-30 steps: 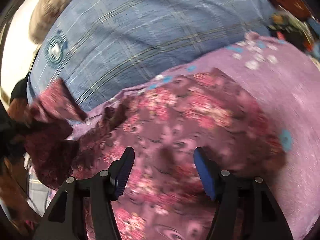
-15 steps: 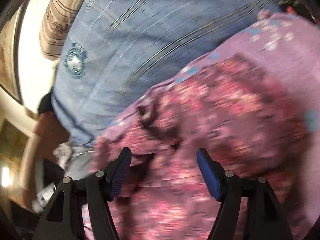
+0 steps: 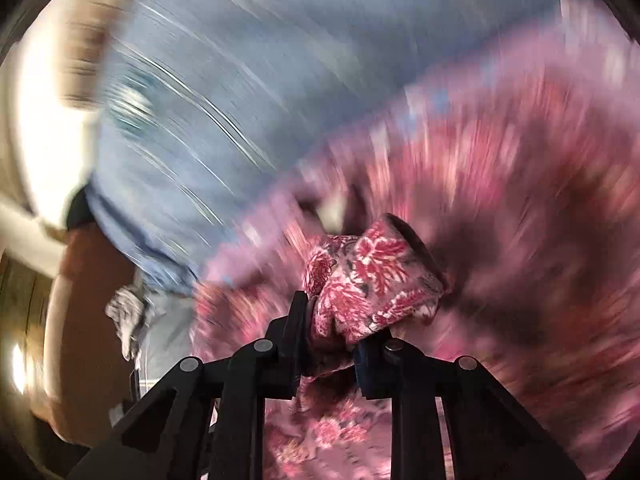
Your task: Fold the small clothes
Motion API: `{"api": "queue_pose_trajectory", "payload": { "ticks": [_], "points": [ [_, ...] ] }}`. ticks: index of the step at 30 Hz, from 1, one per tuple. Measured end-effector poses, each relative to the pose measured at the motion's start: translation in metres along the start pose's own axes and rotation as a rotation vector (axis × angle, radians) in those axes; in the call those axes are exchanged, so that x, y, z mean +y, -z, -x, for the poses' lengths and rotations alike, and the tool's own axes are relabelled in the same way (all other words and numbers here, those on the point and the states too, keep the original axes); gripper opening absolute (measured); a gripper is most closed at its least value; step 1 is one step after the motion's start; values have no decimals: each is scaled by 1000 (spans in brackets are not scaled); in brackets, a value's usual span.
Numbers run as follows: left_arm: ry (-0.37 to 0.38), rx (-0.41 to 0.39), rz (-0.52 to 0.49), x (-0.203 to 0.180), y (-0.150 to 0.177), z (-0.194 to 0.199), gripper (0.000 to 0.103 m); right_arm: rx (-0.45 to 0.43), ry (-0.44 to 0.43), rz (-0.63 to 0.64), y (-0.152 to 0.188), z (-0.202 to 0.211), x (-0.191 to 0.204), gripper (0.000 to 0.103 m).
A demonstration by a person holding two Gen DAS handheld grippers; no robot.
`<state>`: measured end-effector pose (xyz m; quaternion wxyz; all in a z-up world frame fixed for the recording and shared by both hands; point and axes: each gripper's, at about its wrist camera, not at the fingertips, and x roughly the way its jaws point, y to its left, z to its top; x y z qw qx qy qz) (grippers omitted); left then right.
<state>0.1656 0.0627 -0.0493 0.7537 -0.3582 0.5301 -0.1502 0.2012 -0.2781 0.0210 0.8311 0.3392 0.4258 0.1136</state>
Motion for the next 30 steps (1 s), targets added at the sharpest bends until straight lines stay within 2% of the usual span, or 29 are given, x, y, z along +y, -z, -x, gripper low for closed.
{"api": "queue_pose_trajectory", "payload": {
  "ticks": [3,4,6,7,8,9,11,12,13,14,16,17,18,19,20,22,23,24,27,30],
  "points": [
    [19,-4,52,5,-3,-6,72,49,144,-68,1,10,-50,20],
    [19,-13,57,4,-5,-6,72,64,157,-109,3,12,-67,20],
    [-10,-33,56,-4,-11,-6,67,87,91,-184,4,15,-87,20],
    [-25,-41,58,-7,-13,-6,55,84,90,-185,2,18,-86,20],
    [-28,-48,60,-9,-15,-4,47,77,92,-166,-1,22,-82,20],
    [-28,-55,57,-9,-17,-2,37,41,70,-105,-8,31,-67,20],
    [-31,-55,55,-9,-19,-2,33,-92,-22,16,-23,60,-38,20],
    [-35,-45,61,-6,-20,-4,31,-137,-42,47,-28,69,-31,20],
    [-51,-36,68,-2,-20,-6,31,-147,-33,55,-33,69,-30,22],
    [-70,-24,73,1,-20,-10,31,-110,20,52,-36,61,-36,22],
    [-75,-5,77,4,-17,-14,25,22,133,20,-34,39,-57,27],
    [-73,-8,69,4,-16,-13,25,114,206,-53,-27,27,-79,27],
    [-75,-4,64,3,-15,-12,25,139,201,-109,-22,25,-92,27],
    [-76,1,65,2,-15,-12,26,113,118,-199,-16,32,-108,25],
    [-74,9,73,2,-15,-12,27,70,78,-253,-14,40,-116,27],
    [-63,14,75,1,-14,-12,34,19,38,-310,-15,51,-126,42],
    [-75,12,64,-1,-13,-13,34,-18,14,-319,-18,56,-128,44],
    [-86,14,55,-2,-12,-14,34,-36,36,-282,-20,58,-126,40],
    [-117,41,47,-6,-12,-13,34,74,249,-100,-25,41,-117,7],
    [-155,72,19,-11,-4,0,35,26,246,-85,-27,64,-106,16]
  ]
}}
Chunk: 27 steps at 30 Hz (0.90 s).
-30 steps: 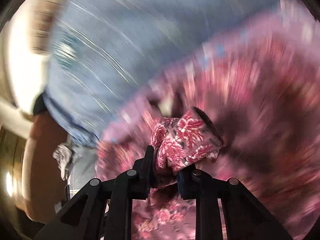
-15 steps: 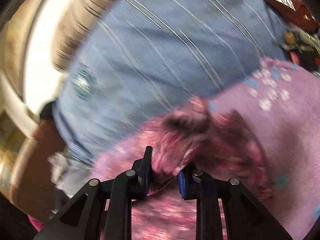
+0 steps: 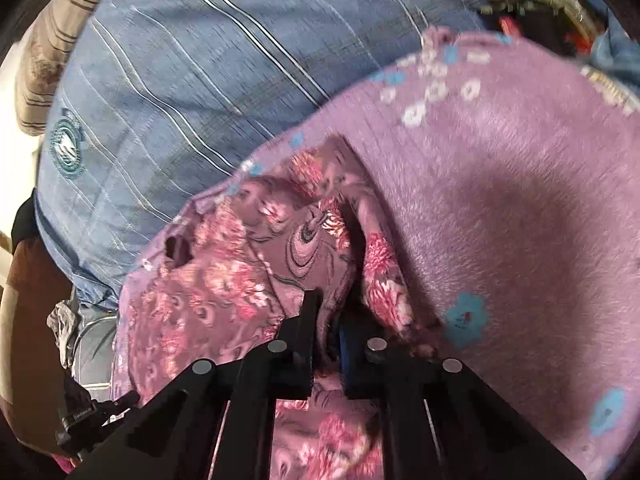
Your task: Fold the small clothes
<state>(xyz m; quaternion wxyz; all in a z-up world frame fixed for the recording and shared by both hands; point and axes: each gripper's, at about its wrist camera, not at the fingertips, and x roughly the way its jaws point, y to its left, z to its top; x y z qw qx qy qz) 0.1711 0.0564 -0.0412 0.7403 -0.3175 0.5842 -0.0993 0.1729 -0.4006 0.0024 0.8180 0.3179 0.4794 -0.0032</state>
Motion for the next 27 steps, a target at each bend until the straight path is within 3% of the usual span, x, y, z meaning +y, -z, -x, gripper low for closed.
{"api": "queue_pose_trajectory", "payload": {
  "ticks": [3,5,7,8,10,16,22,24,27],
  "points": [
    [-3,21,-55,2,18,18,47,-43,-67,24,2,39,1,18],
    [5,27,-99,7,37,35,55,-52,-78,56,7,63,0,30],
    [12,50,-150,15,62,50,68,-39,-70,107,23,88,-5,54],
    [11,65,-172,20,75,55,71,-24,-57,135,31,98,-7,56],
    [-7,95,-194,33,98,60,77,21,-27,191,54,111,-17,57],
    [11,193,-180,75,155,58,77,136,98,261,118,138,-59,57],
    [-94,278,-264,87,201,38,77,198,156,289,159,148,-82,58],
    [-112,317,-251,93,208,24,77,215,160,300,168,148,-85,58],
    [-150,296,-319,86,217,17,77,244,161,305,177,146,-88,58]
  ]
}}
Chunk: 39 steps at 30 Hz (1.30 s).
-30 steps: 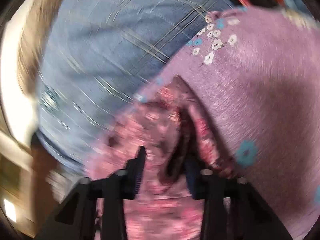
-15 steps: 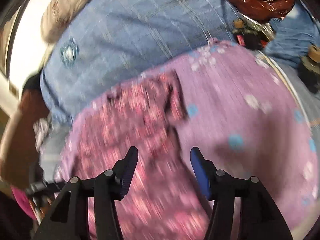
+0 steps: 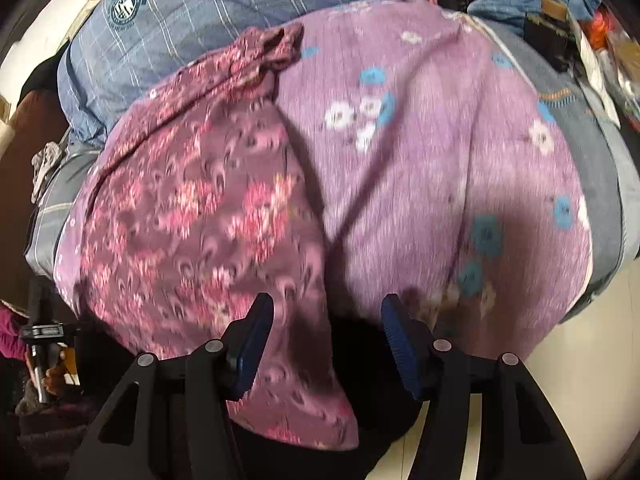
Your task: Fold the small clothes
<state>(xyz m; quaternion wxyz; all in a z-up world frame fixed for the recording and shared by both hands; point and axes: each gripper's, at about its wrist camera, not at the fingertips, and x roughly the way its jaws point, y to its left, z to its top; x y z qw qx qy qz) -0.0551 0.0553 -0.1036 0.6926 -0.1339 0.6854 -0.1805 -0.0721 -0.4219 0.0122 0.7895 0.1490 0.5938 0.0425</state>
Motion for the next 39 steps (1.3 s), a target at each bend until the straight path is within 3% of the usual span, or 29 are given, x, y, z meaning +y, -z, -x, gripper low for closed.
{"api": "queue_pose_trajectory", "payload": {
  "ticks": [2,3,4,6,8,10,11,17,23,29,32,35,39],
  "points": [
    [3,-8,-24,-6,0,-5,77,17,11,19,6,-4,0,58],
    [5,-17,-22,-6,1,-9,68,29,13,31,9,-7,1,58],
    [11,-14,-20,-6,1,-13,38,34,11,37,12,-9,1,58],
    [46,43,-33,-6,2,-23,3,43,8,59,17,-13,4,57],
    [53,27,-69,-10,5,-19,2,60,-3,106,24,-14,11,43],
    [77,-8,-127,-19,10,-4,2,46,27,174,31,-10,19,13],
    [107,-37,-154,-24,13,8,2,46,2,185,31,-7,21,3],
    [256,-235,-255,-46,17,79,2,-114,-221,133,16,39,35,3],
    [401,-314,-128,-27,-16,112,2,-226,-344,118,-14,56,57,3],
    [420,-375,62,9,-87,122,2,-338,-474,15,-74,60,57,3],
    [393,-399,198,36,-128,116,2,-360,-478,-65,-115,41,49,3],
    [348,-371,315,60,-161,98,2,-324,-429,-148,-149,4,39,3],
    [364,-312,378,73,-173,85,3,-225,-319,-242,-170,-45,27,5]
  ]
}}
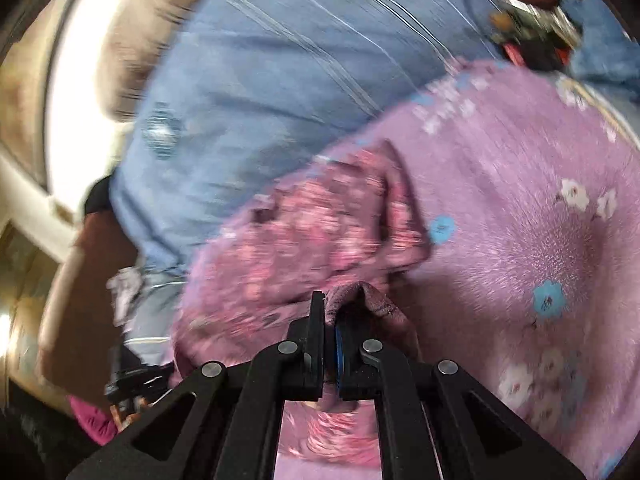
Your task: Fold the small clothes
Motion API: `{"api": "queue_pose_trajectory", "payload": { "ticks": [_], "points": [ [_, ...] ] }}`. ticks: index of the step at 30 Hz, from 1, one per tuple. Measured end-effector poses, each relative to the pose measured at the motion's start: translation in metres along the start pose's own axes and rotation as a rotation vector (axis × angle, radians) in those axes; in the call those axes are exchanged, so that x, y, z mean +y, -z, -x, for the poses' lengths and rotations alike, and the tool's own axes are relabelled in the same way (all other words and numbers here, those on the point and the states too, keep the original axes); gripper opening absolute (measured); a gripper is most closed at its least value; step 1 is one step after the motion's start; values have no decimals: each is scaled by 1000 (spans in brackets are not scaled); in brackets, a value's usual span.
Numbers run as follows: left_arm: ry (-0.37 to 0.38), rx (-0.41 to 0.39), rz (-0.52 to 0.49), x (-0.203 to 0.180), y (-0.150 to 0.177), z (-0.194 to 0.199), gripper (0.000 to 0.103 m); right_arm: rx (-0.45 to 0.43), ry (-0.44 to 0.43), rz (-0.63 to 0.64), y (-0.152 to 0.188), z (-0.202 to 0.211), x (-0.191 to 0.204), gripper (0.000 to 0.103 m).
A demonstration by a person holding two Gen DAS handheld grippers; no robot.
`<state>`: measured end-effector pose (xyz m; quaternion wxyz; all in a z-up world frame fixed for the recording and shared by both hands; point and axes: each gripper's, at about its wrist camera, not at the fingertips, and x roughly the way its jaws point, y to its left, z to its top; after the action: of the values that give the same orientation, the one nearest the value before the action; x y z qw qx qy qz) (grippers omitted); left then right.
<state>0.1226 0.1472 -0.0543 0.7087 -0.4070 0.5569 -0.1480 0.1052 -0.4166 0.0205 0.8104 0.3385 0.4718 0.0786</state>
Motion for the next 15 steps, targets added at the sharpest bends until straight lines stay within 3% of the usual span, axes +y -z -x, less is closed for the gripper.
{"api": "queue_pose_trajectory", "payload": {
  "ticks": [3,5,6,7,10,15],
  "points": [
    [31,-10,-52,-8,3,14,11,-2,-2,-64,2,-4,-11,9],
    [50,-52,-106,-16,10,32,37,-32,-46,-70,4,4,-12,11],
    [47,-82,-137,-19,13,41,62,-53,-50,-60,5,12,-11,15],
    [44,-106,-163,-23,14,44,76,-66,-42,-42,5,16,-11,23],
    [44,-128,-290,-33,27,56,79,-108,5,68,11,34,-4,38],
    [-128,-49,-455,-42,41,34,79,-26,75,243,20,28,12,47]
  ]
}}
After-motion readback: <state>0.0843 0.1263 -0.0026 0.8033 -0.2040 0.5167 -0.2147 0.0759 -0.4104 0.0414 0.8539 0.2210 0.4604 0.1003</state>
